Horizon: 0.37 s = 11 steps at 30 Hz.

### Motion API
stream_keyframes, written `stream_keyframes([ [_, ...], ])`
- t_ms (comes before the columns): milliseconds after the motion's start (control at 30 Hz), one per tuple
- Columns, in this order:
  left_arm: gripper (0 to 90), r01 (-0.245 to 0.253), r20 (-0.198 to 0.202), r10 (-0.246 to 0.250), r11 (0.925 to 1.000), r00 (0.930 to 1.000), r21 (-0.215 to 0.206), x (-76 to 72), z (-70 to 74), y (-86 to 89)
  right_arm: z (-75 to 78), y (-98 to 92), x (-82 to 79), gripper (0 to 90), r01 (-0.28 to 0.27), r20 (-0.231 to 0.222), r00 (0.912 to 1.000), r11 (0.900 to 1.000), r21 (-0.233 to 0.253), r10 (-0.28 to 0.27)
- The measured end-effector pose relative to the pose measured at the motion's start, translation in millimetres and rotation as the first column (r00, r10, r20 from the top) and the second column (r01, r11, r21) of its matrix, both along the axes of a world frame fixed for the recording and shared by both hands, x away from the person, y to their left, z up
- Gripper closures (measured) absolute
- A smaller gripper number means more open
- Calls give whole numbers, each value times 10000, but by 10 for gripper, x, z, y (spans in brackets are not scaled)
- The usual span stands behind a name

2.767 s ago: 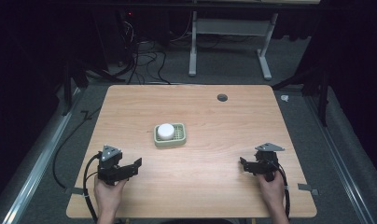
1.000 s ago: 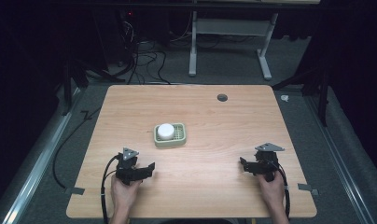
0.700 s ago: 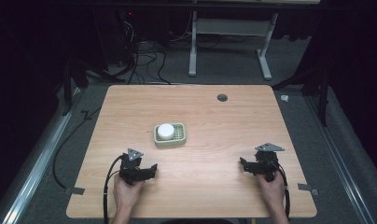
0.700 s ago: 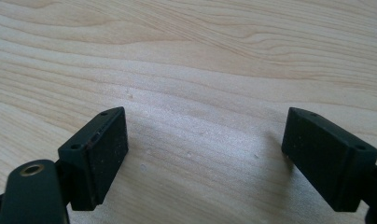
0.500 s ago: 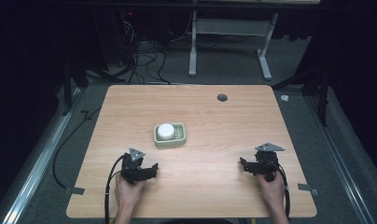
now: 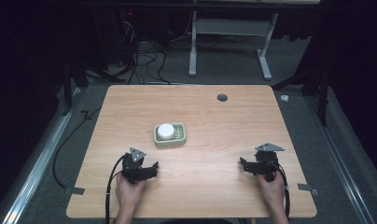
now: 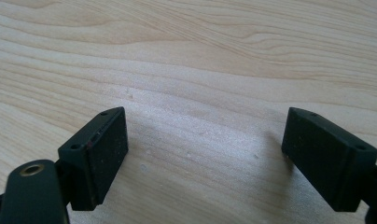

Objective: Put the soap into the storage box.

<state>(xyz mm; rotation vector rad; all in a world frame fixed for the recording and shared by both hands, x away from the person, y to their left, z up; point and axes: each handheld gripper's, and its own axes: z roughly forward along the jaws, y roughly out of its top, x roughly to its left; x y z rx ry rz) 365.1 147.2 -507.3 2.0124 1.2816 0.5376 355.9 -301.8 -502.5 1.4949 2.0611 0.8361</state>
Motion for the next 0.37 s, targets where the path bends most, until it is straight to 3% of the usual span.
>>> stream_keyframes([
  [367, 185, 3, -17, -3, 10000, 10000, -47, 1, -1, 4, -1, -2, 1, 154, -29, 21, 10000, 10000, -19, 29],
])
